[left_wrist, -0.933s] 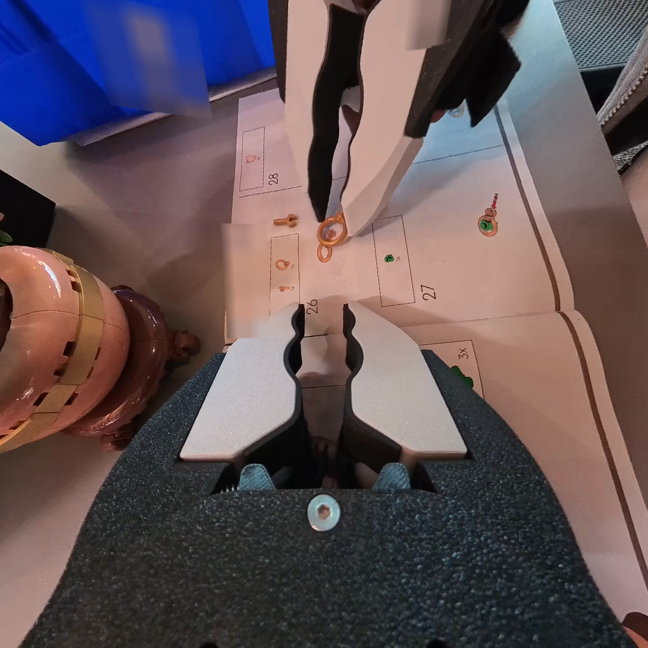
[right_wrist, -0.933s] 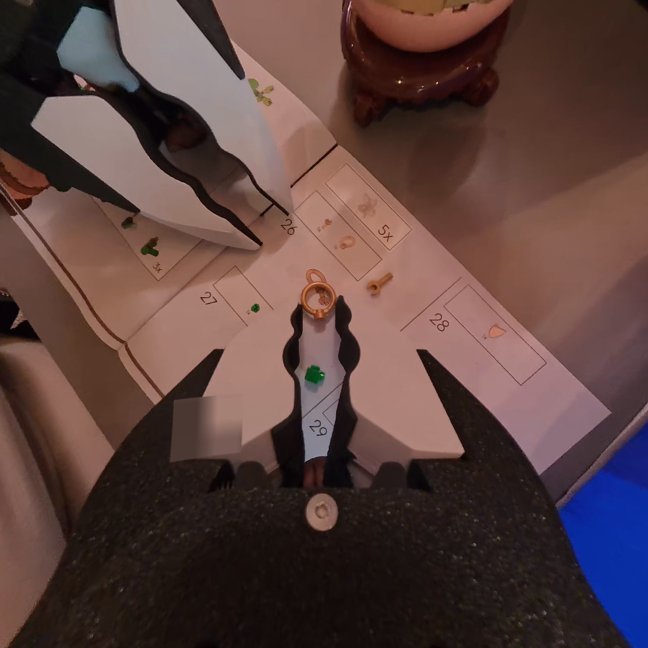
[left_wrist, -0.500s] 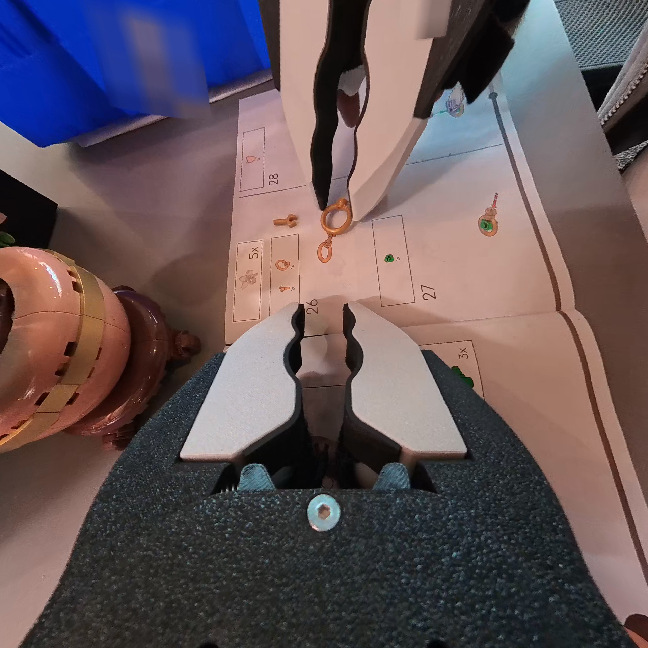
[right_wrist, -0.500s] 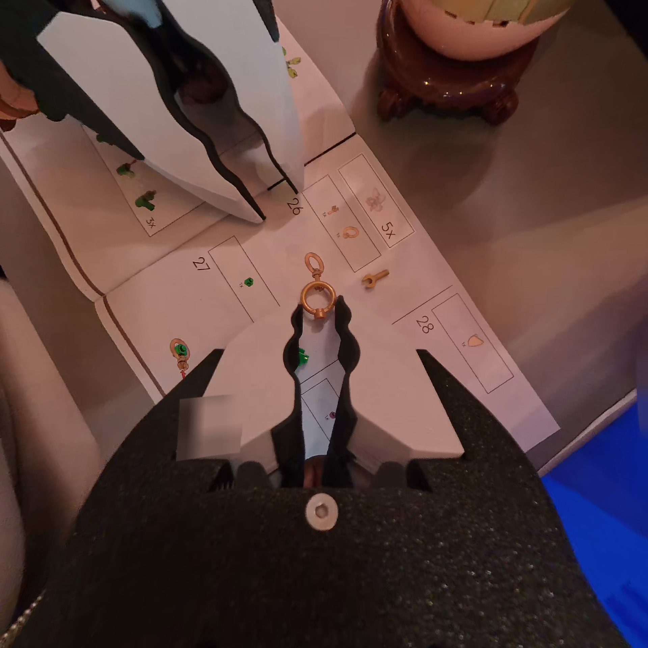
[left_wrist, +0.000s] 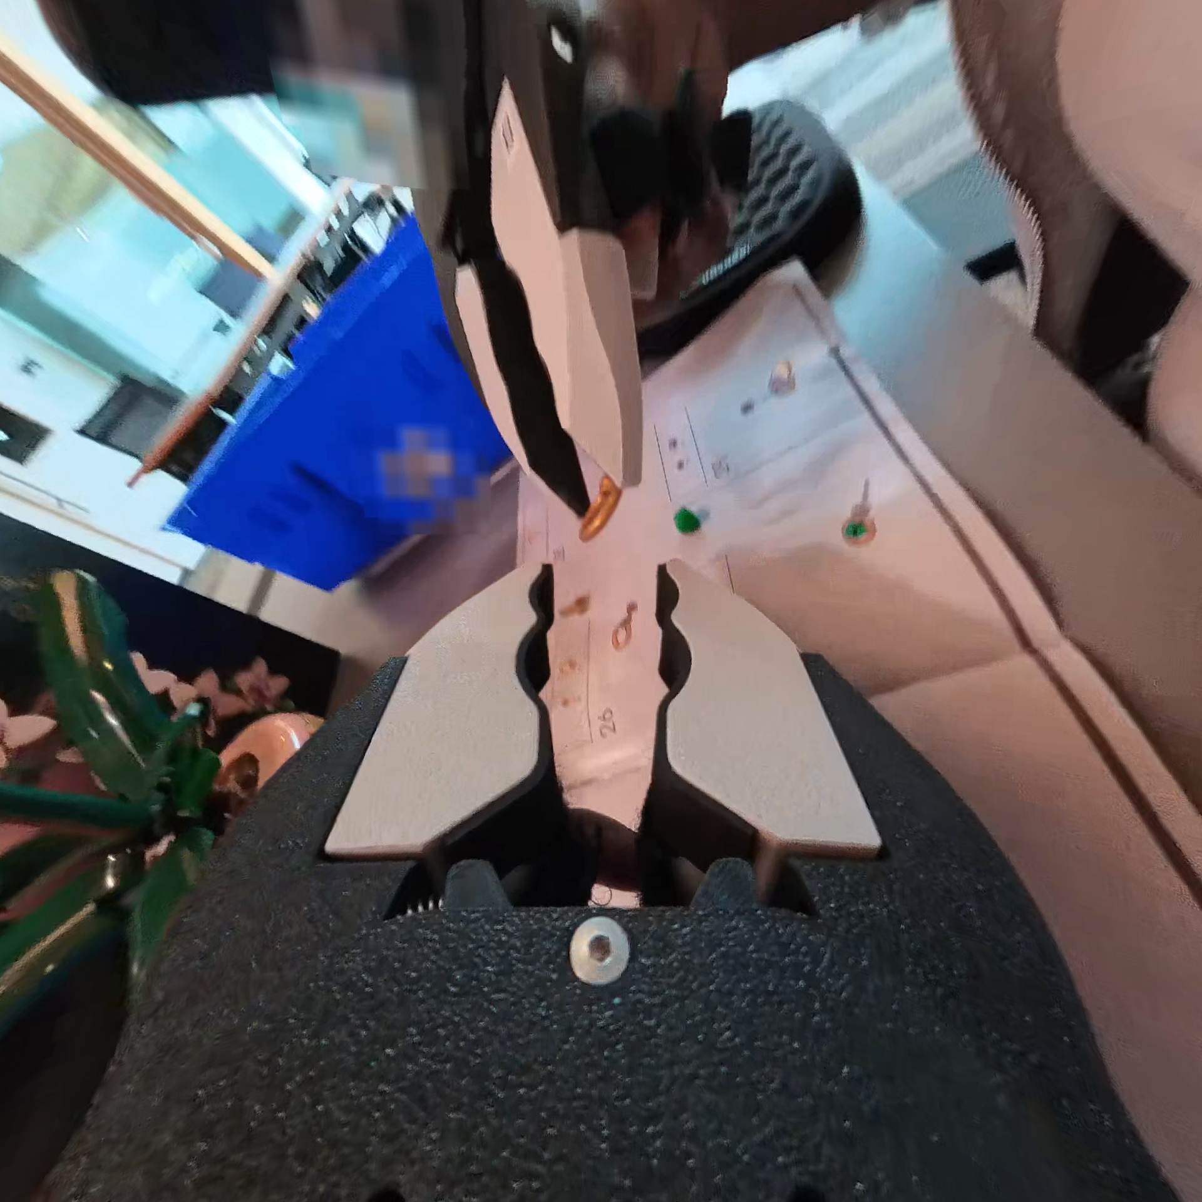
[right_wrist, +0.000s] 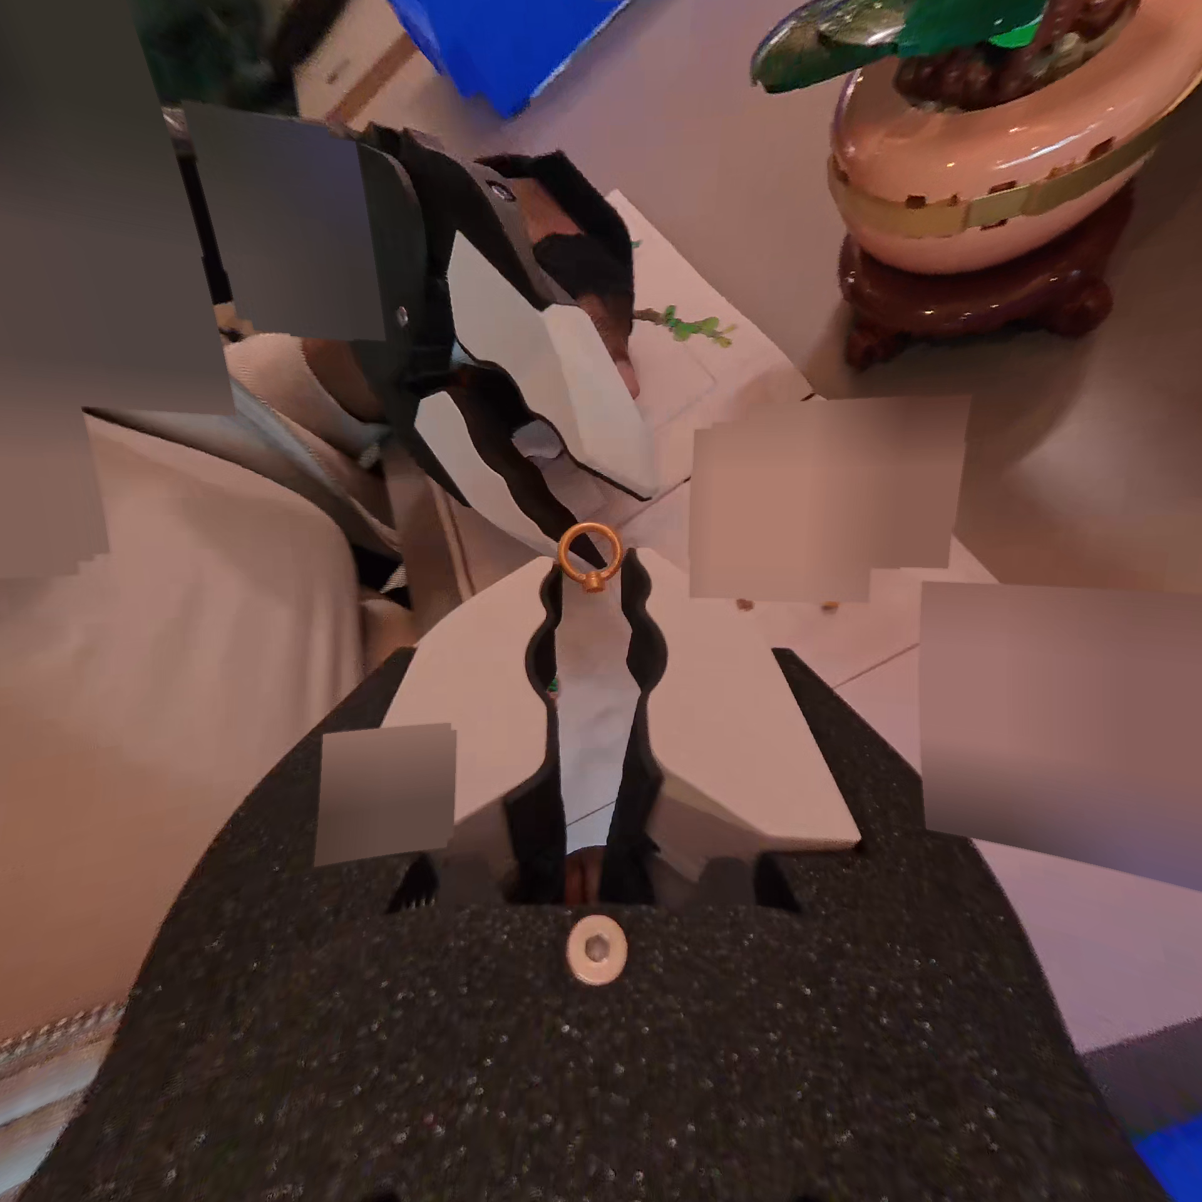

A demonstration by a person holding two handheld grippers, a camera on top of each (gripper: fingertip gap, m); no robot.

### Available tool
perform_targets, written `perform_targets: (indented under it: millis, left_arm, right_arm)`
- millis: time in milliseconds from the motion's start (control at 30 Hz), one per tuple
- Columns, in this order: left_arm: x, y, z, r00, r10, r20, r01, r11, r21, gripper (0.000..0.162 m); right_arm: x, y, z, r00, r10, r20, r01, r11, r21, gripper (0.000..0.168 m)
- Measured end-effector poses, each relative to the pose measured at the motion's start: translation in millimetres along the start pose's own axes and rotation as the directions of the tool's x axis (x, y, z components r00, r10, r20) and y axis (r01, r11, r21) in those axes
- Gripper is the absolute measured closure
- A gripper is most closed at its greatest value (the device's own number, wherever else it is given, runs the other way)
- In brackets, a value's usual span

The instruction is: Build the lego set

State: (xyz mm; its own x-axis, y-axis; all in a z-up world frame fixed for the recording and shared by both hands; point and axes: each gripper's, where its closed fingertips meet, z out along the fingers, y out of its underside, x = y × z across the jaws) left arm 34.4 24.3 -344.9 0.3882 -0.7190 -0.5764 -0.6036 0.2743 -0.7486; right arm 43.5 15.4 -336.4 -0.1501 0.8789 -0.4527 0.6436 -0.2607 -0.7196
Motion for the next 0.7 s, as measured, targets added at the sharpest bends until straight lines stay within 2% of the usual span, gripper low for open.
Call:
perform_targets:
  millis: [233, 333, 433, 500, 567, 633, 700]
  left_arm:
    - [-4, -28, -7, 0.999, 0.03, 0.044, -0.037, 0.988, 0.149, 0.14]
    - [0, -31, -7, 0.999, 0.035, 0.025, -0.039, 0.986, 0.162, 0.154]
    - [1, -26, -8, 0.999, 0.045, 0.021, -0.047, 0.99, 0.134, 0.16]
    - [-4, -23, -13, 0.998, 0.04, 0.048, -0.046, 0.992, 0.114, 0.16]
    - [-16, -16, -21, 0.993, 0.034, 0.111, -0.044, 0.996, 0.084, 0.16]
    - [-28, -6, -28, 0.983, 0.038, 0.181, -0.046, 0.998, 0.036, 0.16]
    - [-35, 3, -33, 0.972, 0.055, 0.229, -0.055, 0.998, -0.01, 0.16]
  right_arm:
    - [-14, -1, 1, 0.994, 0.041, 0.106, -0.037, 0.999, -0.037, 0.151]
    - [-16, -3, 2, 0.993, 0.038, 0.116, -0.034, 0.999, -0.038, 0.152]
    - [-14, -6, 1, 0.995, 0.038, 0.097, -0.036, 0.999, -0.027, 0.157]
    - [-6, -7, -1, 0.999, 0.032, 0.029, -0.031, 0.999, -0.026, 0.155]
    - [18, -1, -5, 0.988, 0.005, -0.157, -0.017, 0.997, -0.071, 0.151]
    - [42, 9, -8, 0.94, -0.035, -0.34, -0.015, 0.99, -0.143, 0.149]
    - [54, 17, -4, 0.897, -0.048, -0.439, -0.037, 0.982, -0.184, 0.149]
